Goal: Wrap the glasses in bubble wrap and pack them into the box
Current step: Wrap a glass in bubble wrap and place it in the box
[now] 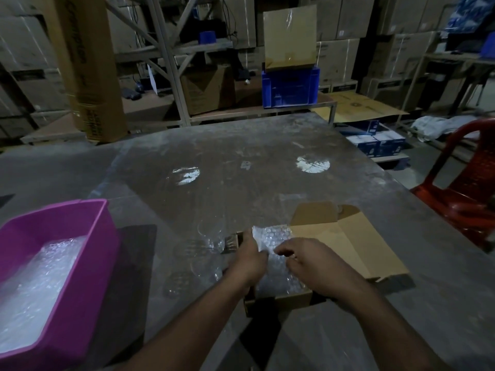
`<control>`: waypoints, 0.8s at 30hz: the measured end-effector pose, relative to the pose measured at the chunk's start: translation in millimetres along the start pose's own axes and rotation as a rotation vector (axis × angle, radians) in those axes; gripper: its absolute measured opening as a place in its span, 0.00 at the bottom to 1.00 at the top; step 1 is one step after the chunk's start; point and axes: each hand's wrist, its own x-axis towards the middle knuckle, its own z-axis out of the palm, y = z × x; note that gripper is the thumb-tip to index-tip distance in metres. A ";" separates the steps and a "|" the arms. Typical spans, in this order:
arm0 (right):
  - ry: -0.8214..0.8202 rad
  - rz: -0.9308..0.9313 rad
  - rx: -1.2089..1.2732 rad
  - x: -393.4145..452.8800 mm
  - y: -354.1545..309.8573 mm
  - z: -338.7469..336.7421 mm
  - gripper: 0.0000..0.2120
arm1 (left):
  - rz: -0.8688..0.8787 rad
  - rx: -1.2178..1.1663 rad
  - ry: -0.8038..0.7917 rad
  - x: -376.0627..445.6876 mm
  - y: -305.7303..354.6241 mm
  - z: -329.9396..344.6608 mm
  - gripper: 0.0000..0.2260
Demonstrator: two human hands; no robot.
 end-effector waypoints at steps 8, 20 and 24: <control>-0.236 0.009 -0.201 9.5 -1.4 25.8 0.15 | 0.247 0.522 0.209 -7.4 -10.5 -16.1 0.31; -0.190 -0.116 -0.432 53.2 -2.4 33.1 0.24 | 0.428 1.113 0.069 -4.0 -23.2 -5.2 0.17; -0.273 -0.138 -0.468 64.2 -2.1 38.1 0.33 | 0.362 1.174 -0.019 3.2 -27.3 -1.7 0.24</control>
